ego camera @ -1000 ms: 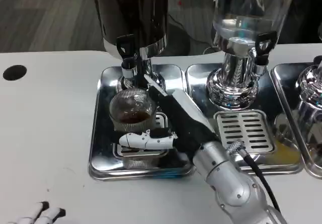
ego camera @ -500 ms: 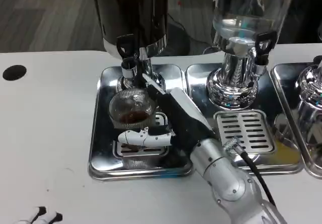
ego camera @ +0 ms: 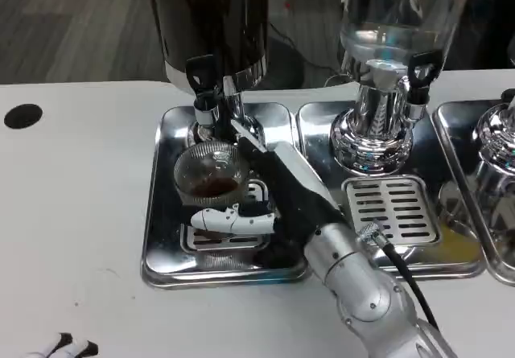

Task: Grasp the cup under the faucet to collect the drink, then remove the cup.

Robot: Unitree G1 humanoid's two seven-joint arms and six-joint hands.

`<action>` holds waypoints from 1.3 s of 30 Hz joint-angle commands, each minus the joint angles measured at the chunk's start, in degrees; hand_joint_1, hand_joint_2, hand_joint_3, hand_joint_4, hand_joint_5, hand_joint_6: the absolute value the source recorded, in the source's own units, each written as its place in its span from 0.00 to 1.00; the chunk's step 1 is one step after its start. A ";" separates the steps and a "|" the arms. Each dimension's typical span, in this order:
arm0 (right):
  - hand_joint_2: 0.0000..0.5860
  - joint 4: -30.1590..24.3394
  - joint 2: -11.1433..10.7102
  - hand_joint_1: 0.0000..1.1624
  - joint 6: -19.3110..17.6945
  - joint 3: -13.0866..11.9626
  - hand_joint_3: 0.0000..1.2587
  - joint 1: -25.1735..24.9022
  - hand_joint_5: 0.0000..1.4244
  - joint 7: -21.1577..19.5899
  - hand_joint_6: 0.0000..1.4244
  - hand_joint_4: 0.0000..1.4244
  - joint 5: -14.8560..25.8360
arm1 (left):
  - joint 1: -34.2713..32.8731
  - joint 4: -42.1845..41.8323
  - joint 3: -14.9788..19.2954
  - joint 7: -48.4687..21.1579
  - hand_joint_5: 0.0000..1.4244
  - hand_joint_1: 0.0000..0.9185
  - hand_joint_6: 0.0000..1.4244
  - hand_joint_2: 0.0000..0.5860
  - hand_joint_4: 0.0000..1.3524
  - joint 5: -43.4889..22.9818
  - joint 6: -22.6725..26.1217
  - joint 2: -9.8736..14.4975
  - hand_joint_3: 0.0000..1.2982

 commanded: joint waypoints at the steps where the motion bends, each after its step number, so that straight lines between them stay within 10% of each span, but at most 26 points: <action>1: 0.13 0.48 -0.09 0.64 -1.15 -0.22 0.03 -0.30 0.05 -0.28 0.04 0.03 0.44 | 0.49 -0.51 0.22 -1.25 0.18 0.00 0.33 0.17 0.13 0.12 -0.49 -0.09 0.22; 39: 0.14 4.98 -0.42 0.63 -3.95 -1.42 0.09 0.32 0.12 -3.65 0.08 0.12 1.80 | -1.73 -1.05 0.02 -5.69 0.18 0.00 0.33 0.18 0.14 0.24 0.05 -0.43 0.23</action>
